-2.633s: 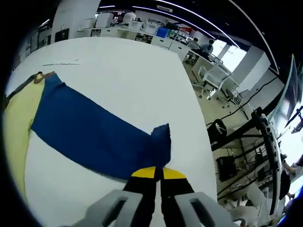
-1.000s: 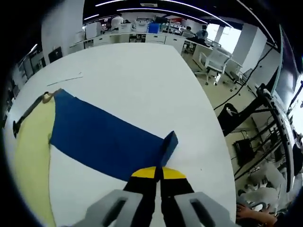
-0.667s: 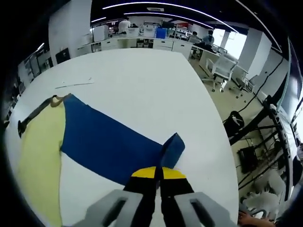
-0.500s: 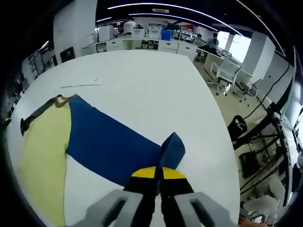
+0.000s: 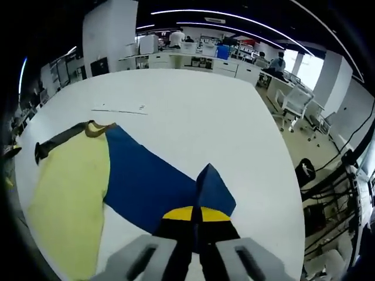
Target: Fold the garment on the visible template until the final outline fits inside the template.
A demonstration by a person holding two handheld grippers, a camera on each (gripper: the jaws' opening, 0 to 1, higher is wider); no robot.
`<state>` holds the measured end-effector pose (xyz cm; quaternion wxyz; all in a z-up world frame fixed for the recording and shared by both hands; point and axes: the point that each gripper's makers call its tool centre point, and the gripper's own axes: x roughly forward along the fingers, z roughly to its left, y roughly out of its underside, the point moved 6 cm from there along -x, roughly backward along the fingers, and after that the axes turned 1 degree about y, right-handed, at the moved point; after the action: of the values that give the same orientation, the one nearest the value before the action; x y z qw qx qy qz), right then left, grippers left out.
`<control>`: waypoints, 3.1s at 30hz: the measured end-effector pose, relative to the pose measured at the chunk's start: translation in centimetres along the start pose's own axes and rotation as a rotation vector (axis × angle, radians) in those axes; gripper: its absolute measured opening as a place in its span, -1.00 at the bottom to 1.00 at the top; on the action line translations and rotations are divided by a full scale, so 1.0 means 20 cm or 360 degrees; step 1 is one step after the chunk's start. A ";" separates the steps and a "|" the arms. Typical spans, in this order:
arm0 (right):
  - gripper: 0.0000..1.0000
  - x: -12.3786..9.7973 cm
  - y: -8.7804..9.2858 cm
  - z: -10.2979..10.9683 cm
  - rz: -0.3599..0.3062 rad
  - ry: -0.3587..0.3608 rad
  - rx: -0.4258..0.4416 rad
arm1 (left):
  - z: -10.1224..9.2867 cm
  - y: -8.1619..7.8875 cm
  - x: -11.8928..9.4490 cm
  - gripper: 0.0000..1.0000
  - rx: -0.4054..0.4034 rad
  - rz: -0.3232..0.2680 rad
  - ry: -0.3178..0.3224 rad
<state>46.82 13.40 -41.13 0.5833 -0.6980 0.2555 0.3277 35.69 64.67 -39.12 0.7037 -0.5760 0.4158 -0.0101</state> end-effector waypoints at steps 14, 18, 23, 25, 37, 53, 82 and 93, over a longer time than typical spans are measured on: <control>-1.00 0.02 -0.09 0.17 -0.0067 -0.0096 -0.0116 | -0.02 0.03 -0.01 0.98 -0.0012 0.0012 0.0007; -1.00 0.03 -0.12 0.22 -0.0090 -0.0118 -0.0112 | -0.03 0.03 -0.01 0.98 -0.0009 0.0018 0.0022; -1.00 0.03 -0.18 0.31 -0.0128 -0.0157 -0.0149 | -0.04 0.02 0.00 0.98 -0.0010 0.0001 0.0037; -1.00 0.04 -0.19 0.35 -0.0138 -0.0176 -0.0156 | -0.04 0.02 -0.01 0.98 -0.0006 0.0004 0.0046; -1.00 0.07 -0.24 0.54 -0.0156 -0.0261 -0.0202 | -0.01 0.04 -0.04 0.98 0.0013 0.0021 0.0030; -1.00 0.12 -0.34 0.76 -0.0182 -0.0369 -0.0256 | -0.02 0.04 -0.05 0.98 0.0003 0.0016 0.0049; -1.00 0.14 -0.42 1.03 -0.0249 -0.0532 -0.0276 | -0.07 0.07 -0.04 0.98 -0.0034 0.0024 0.0078; -1.00 0.12 -0.45 1.11 -0.0276 -0.0579 -0.0274 | -0.07 0.10 -0.05 0.98 -0.0048 0.0037 0.0078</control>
<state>51.52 36.97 -39.46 0.5840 -0.6939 0.0560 0.4174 33.34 64.64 -40.19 0.6847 -0.5812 0.4397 -0.0097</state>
